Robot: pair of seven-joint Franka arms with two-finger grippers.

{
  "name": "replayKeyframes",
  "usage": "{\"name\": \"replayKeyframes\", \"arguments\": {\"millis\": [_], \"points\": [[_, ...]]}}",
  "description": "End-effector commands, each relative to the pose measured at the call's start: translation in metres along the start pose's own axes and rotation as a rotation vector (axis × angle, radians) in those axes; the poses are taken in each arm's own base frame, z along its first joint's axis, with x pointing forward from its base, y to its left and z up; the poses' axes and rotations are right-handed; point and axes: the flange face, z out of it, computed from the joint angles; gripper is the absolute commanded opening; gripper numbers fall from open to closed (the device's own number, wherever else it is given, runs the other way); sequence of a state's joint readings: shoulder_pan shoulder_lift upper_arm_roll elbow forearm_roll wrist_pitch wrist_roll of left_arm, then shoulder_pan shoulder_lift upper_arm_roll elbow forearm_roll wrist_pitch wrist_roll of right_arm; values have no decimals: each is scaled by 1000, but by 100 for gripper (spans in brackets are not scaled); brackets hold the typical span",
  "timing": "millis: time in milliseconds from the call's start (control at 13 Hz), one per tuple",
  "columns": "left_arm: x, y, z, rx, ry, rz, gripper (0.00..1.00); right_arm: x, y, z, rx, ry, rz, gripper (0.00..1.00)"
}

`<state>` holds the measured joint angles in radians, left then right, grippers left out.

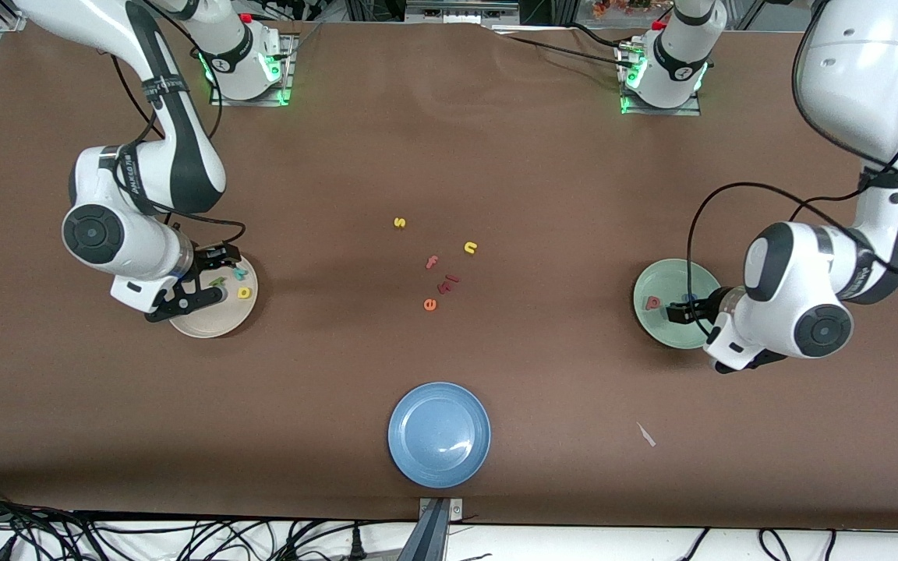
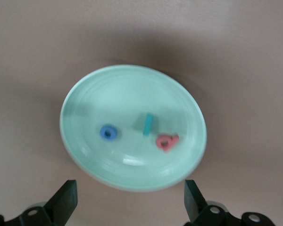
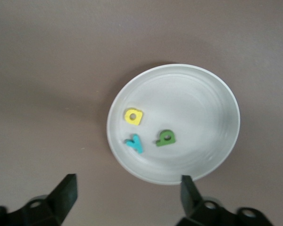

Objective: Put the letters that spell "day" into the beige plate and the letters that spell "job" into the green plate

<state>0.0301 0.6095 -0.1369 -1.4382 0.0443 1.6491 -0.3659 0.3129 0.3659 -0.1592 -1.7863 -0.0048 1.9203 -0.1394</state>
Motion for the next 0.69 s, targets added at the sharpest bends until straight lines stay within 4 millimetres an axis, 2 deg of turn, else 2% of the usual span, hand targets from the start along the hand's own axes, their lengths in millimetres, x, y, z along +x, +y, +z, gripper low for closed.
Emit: {"name": "replayKeyframes", "arguments": {"millis": [0,77,153,230,307,460,537,613], "points": [[-43,-1,-83,-6,11,45,100,10,-12,-35,12,-61,88,100],[-59,4,-105,-6,18,62,100,9,-21,-48,10,-78,96,100],[-78,5,-132,-16,40,79,100,7,-44,-58,-9,-102,93,100],[-97,7,-153,-14,51,100,100,2,-54,-69,-19,-103,115,100],[-116,2,-172,-10,66,148,100,-11,-72,-88,-23,-108,123,100],[-143,-12,-206,-12,132,278,100,-39,-80,-135,-74,-45,93,100],[-151,-21,-219,-11,158,325,100,-55,-67,-158,-64,-23,101,100],[-165,-41,-233,-7,192,366,100,-78,-59,-191,-58,18,118,100]]}}
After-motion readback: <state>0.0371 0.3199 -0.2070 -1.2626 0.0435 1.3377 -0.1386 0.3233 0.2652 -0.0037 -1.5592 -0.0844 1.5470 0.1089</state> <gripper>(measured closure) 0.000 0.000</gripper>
